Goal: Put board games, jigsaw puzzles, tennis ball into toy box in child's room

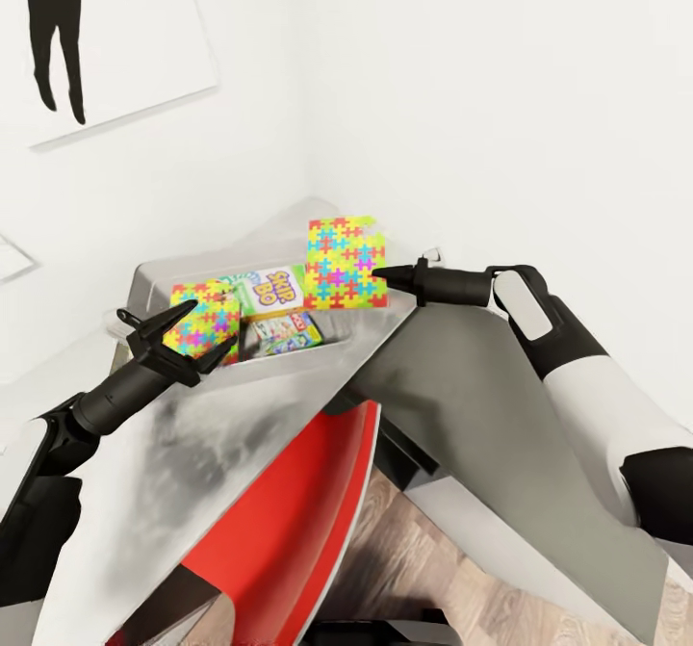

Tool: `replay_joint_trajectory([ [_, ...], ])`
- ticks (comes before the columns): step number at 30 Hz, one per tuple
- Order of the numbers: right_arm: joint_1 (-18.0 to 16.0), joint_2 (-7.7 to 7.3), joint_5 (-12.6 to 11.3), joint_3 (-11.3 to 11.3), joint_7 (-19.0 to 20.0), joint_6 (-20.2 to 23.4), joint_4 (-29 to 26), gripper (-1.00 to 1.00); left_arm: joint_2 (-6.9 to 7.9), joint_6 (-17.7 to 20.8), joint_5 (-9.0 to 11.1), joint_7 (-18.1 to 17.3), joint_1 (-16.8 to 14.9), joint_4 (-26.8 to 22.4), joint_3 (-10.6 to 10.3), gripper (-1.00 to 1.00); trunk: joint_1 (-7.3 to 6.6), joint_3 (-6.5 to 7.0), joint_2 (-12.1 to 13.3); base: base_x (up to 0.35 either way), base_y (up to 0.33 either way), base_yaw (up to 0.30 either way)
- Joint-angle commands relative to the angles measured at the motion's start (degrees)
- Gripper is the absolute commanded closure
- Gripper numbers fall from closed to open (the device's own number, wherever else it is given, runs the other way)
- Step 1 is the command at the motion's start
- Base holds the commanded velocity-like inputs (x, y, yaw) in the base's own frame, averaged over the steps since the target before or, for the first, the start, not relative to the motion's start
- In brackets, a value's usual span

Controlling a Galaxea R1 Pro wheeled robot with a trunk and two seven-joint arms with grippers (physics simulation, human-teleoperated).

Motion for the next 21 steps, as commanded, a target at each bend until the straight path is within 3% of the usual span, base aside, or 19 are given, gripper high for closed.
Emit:
replay_joint_trajectory([
  [1, 0.0, -0.06, 0.0, 0.1, 0.4, 0.1, 0.0, 1.0, 0.0, 0.2, -0.5, -0.5, -0.1, 0.0, 0.0, -1.0, 0.03, -0.08, -0.1, 0.0, 0.0, 0.294],
  [21, -0.4, 0.85, 0.0, 1.3, -2.7, 0.1, 0.7, 1.0, 0.73, 0.2, -0.5, -0.5, 0.5, 0.1, 0.9, -1.0, 0.03, -0.08, -0.1, 0.0, 0.0, 0.295],
])
